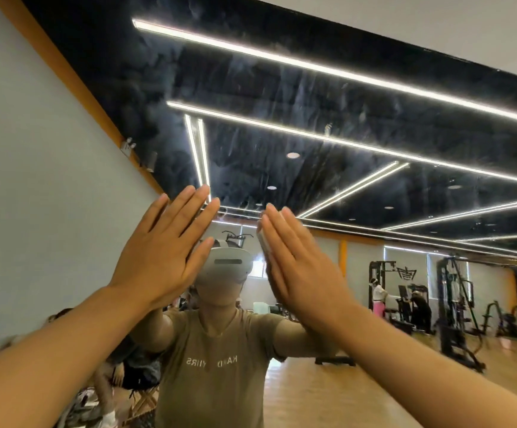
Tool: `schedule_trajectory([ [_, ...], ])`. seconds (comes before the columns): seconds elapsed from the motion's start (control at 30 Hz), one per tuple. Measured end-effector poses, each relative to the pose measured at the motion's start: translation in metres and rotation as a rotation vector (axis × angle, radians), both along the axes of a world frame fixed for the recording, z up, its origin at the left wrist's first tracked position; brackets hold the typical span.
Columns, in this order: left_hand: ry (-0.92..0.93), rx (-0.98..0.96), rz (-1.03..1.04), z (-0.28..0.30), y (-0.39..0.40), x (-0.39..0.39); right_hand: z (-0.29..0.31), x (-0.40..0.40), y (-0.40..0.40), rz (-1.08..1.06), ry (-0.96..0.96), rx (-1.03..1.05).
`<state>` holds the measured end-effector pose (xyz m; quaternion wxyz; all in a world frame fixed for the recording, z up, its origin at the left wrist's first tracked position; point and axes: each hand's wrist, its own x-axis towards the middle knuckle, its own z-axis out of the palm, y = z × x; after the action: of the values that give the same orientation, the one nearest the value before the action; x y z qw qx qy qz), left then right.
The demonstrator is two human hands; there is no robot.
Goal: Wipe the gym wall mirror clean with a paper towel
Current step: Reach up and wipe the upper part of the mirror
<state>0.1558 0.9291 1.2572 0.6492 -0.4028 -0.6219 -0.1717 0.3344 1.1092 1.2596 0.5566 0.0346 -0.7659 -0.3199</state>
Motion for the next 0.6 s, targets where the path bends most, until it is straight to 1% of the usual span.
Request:
schedule_trajectory([
  [0.07,0.013,0.001,-0.014,0.000,0.000,-0.001,0.029,0.006,0.000,-0.065,0.028,0.001],
  [0.17,0.020,0.008,-0.048,-0.001,0.002,-0.001,0.081,0.006,-0.009,-0.058,0.046,-0.079],
  [0.23,0.022,0.014,-0.066,-0.001,0.001,-0.001,0.117,0.001,-0.017,-0.021,0.091,-0.184],
  [0.37,0.039,0.028,-0.104,-0.002,0.002,-0.004,0.178,-0.021,-0.040,0.094,0.262,-0.445],
  [0.43,0.049,0.041,-0.136,-0.002,0.001,-0.005,0.187,-0.034,-0.049,0.175,0.361,-0.551],
  [0.5,0.056,0.045,-0.154,-0.002,0.001,-0.006,0.180,-0.043,-0.052,0.221,0.425,-0.561],
  [0.6,0.050,0.040,-0.166,-0.003,0.001,-0.007,0.157,-0.048,-0.053,0.265,0.391,-0.522],
])
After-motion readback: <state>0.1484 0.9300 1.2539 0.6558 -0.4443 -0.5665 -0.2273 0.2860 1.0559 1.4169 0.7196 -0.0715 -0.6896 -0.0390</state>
